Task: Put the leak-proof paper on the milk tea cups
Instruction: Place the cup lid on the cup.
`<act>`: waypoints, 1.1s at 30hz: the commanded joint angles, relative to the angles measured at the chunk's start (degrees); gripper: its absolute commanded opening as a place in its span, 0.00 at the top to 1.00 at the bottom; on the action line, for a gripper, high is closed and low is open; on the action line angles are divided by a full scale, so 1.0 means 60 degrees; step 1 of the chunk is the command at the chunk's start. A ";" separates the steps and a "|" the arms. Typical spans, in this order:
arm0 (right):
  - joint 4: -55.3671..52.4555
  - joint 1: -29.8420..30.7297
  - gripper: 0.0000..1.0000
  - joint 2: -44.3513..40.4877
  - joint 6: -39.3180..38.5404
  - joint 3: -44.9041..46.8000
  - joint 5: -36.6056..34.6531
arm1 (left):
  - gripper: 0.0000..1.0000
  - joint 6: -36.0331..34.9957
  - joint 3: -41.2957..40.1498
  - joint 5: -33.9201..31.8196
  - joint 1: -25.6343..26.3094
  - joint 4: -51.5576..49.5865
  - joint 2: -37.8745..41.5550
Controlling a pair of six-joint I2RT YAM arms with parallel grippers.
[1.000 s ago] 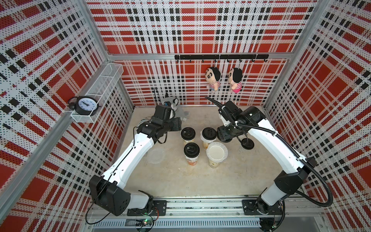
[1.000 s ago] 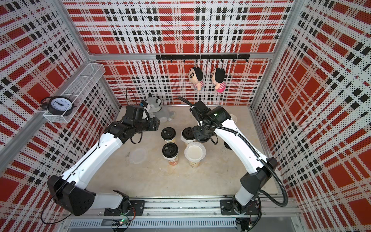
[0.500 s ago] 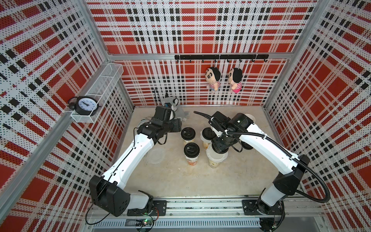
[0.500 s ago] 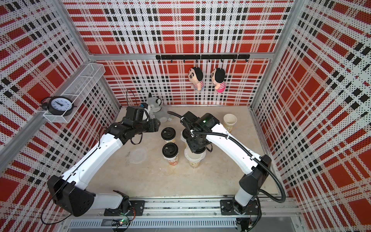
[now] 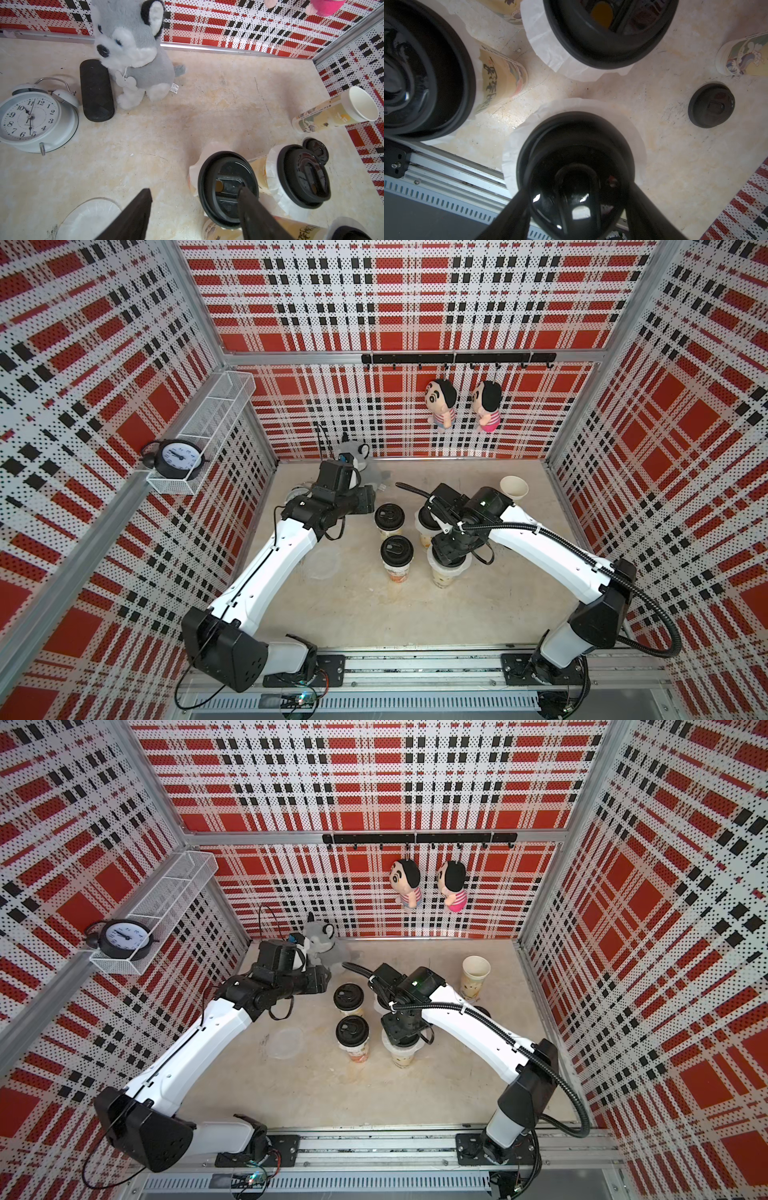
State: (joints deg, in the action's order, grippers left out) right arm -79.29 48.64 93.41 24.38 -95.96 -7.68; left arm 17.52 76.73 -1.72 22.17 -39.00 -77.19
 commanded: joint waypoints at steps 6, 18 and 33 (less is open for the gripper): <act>0.0119 0.0198 0.33 -0.0367 0.0282 0.0067 -0.0082 | 0.31 -0.0082 -0.0059 0.0082 -0.0072 0.0125 0.0219; 0.0097 0.0210 0.34 -0.0496 0.0428 0.0290 -0.0212 | 0.31 -0.0094 -0.0088 0.0081 -0.0063 0.0114 0.0223; 0.0264 0.0213 0.31 -0.0503 0.0467 0.0497 -0.0170 | 0.31 -0.0115 -0.0103 0.0068 -0.0063 0.0103 0.0236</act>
State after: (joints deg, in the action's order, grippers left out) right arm -77.80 49.45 92.12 26.65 -93.25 -8.01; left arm 17.52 76.73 -1.72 22.15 -39.00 -77.19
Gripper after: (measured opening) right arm 0.689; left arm 0.686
